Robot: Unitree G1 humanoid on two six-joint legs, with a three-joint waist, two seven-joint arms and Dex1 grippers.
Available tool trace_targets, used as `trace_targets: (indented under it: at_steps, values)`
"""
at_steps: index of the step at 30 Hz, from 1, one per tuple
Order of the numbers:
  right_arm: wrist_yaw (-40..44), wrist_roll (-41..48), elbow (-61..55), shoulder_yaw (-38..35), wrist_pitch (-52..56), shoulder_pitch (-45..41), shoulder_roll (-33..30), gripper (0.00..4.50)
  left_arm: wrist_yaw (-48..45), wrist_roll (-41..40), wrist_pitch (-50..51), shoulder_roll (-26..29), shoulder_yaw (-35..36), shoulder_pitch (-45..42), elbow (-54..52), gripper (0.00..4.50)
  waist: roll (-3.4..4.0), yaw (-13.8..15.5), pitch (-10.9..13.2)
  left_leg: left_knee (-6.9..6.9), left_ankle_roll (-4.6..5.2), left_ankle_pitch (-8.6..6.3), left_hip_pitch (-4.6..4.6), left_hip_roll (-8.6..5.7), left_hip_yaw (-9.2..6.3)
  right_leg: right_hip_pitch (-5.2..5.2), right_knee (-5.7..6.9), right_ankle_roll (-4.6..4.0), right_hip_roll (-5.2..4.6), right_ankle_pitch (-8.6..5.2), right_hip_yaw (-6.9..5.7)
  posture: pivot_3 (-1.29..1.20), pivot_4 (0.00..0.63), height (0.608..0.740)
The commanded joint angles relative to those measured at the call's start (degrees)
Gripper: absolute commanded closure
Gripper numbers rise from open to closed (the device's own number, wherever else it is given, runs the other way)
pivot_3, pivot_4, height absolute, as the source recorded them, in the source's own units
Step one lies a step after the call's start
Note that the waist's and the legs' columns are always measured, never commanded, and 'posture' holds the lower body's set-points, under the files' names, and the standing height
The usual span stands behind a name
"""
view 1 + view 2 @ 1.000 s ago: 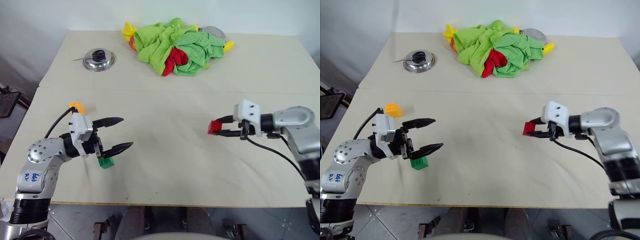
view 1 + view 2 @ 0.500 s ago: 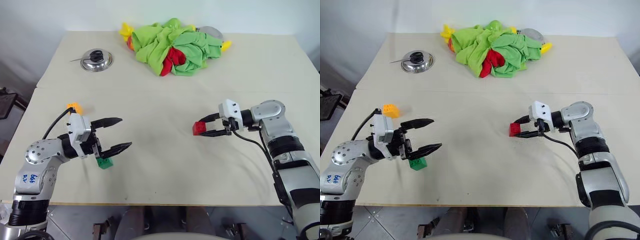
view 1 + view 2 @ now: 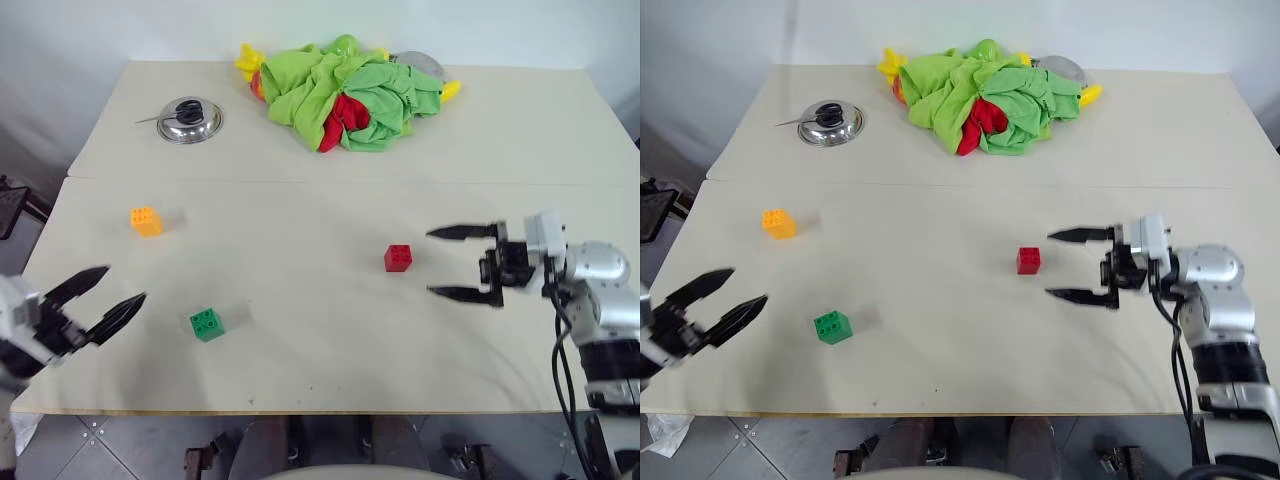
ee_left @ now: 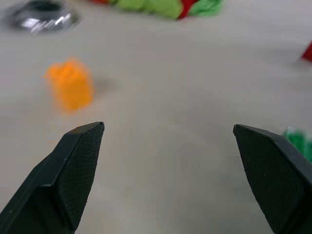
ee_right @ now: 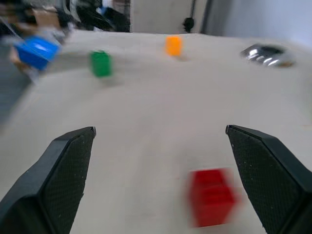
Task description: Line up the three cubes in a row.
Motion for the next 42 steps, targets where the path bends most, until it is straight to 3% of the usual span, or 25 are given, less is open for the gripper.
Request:
trace_targets:
  at_steps: [1,7,12,17,25,28,33,36,40,42]
  values:
    - [2.8,2.0,-8.8,-0.6,-1.1,5.7,1.3,0.02,-1.9,1.0,-4.2,0.1,4.7,4.7,5.4,0.0,-0.05,0.0,0.0,0.0,-0.01,-0.01,0.05,0.0,0.0,0.04,0.01,0.0,-0.01,0.0,0.01,0.0,0.15,0.74]
    - [4.5,0.4,-6.6,-0.2,-8.4,8.3,3.6,0.02,-7.1,3.1,-9.5,1.5,3.5,9.1,8.9,0.0,-0.08,0.3,0.0,0.0,-0.13,-0.23,0.13,0.01,0.07,0.02,0.05,0.0,-0.12,0.0,0.04,0.0,0.15,0.74]
    - [4.5,1.2,-2.2,0.0,-11.2,7.1,0.0,0.02,-11.9,4.6,-13.3,1.1,-2.8,10.2,-1.2,0.0,-0.08,1.1,0.0,0.02,-0.09,-0.29,0.14,0.01,0.09,-0.04,0.01,-0.08,-0.2,0.03,0.08,0.0,0.15,0.74]
    - [4.5,1.5,0.5,0.2,-12.7,8.0,-3.3,0.02,-9.6,7.1,-13.7,1.0,-10.8,5.2,-8.5,0.0,-0.07,1.3,0.0,0.02,0.0,-0.32,0.14,0.02,0.09,-0.02,-0.05,-0.13,-0.2,0.02,0.05,0.0,0.15,0.74]
    - [4.1,0.4,-0.3,-2.0,-11.9,9.5,-3.3,0.02,-7.3,12.9,-14.7,0.7,-21.4,-5.6,-2.7,0.0,-0.06,1.1,0.0,0.04,0.05,-0.29,0.15,0.05,0.24,-0.01,0.02,-0.12,-0.03,0.02,0.05,0.0,0.15,0.74]
    - [3.1,0.1,-1.1,-3.0,-11.8,10.5,-3.4,0.0,-6.6,11.8,-14.3,0.1,-22.1,-8.6,-1.0,0.58,-0.06,1.3,0.0,0.06,0.06,-0.29,0.16,0.08,0.27,-0.01,0.04,-0.12,0.0,0.02,0.06,0.0,0.15,0.74]
    - [1.1,-0.2,-3.9,-5.9,-11.4,14.4,-3.6,0.0,-10.3,9.2,-9.9,1.7,-25.3,-12.1,-2.5,2.11,-0.06,1.6,0.0,0.1,0.07,-0.29,0.15,0.05,0.25,0.02,0.04,-0.12,-0.02,0.03,0.06,0.0,0.15,0.74]
    - [-0.1,-0.3,-4.7,-8.4,-11.2,16.4,-4.0,0.0,-12.9,6.2,-3.3,3.4,-28.1,-19.1,-3.5,3.0,-0.07,1.8,0.0,0.13,0.09,-0.29,0.15,0.05,0.25,0.04,0.04,-0.1,-0.02,0.03,0.06,0.0,0.15,0.74]
    - [-1.2,-0.7,-5.3,-12.2,-11.5,19.7,-4.2,0.0,-17.1,7.5,1.9,2.2,-36.9,-33.8,-1.7,3.02,-0.06,2.8,0.0,0.19,0.13,-0.25,0.16,0.01,0.25,0.07,0.11,-0.08,-0.01,0.05,0.08,0.0,0.15,0.74]
    - [-2.1,-1.0,-5.6,-14.3,-11.7,22.0,-4.1,0.0,-18.9,11.3,0.6,-2.8,-43.2,-43.6,4.4,3.02,0.02,3.4,-0.1,0.19,0.14,-0.25,0.16,-0.03,0.27,0.08,0.1,-0.06,-0.01,0.06,0.1,0.0,0.15,0.74]
